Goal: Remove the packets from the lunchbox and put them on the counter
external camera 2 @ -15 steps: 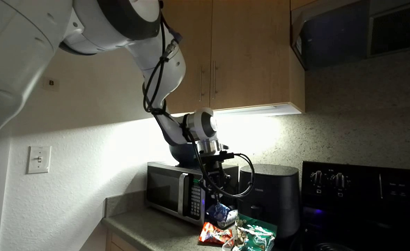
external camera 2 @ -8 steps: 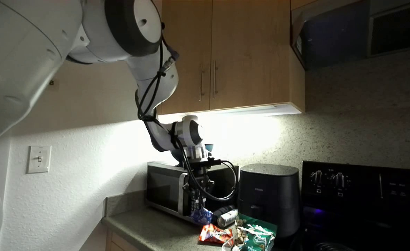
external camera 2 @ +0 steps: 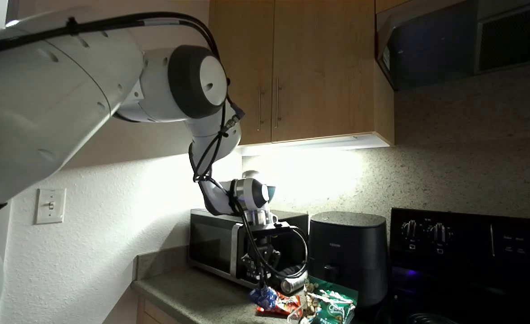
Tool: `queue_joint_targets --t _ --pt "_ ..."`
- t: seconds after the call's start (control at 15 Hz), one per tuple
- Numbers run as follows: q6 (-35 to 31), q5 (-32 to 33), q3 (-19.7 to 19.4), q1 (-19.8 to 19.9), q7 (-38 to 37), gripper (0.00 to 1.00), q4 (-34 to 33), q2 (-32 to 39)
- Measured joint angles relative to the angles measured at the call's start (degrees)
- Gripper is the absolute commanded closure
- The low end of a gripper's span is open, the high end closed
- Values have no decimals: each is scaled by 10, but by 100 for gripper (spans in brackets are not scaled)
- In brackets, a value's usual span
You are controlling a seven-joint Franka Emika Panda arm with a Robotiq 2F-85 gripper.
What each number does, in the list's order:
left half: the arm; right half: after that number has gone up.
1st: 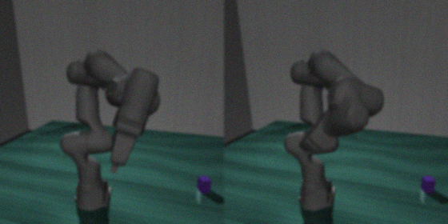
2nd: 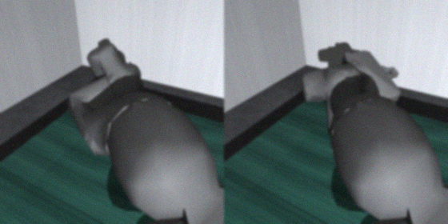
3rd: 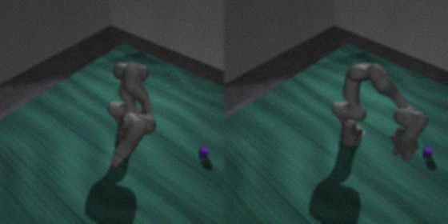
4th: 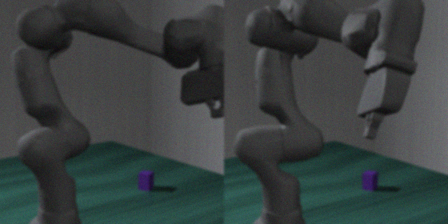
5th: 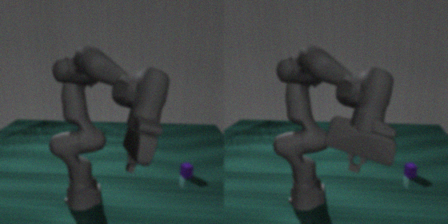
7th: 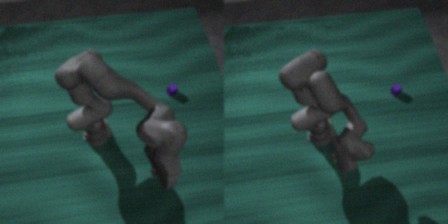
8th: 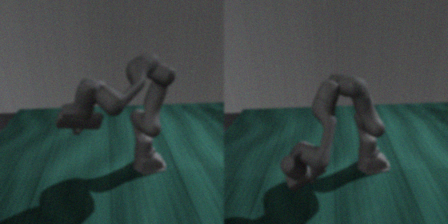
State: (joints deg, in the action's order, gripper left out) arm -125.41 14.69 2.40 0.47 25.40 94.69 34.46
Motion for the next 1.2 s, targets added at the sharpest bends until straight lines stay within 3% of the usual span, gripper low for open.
queue_joint_targets --t 0.27,0.6,0.87,1.2 --pt "1 2 -10 0 0 32 -37 27" --pt "29 5 -42 5 -10 2 -22 -1" --pt "30 12 -70 18 -45 0 42 -69" --pt "-25 22 -92 27 -128 0 95 -111"
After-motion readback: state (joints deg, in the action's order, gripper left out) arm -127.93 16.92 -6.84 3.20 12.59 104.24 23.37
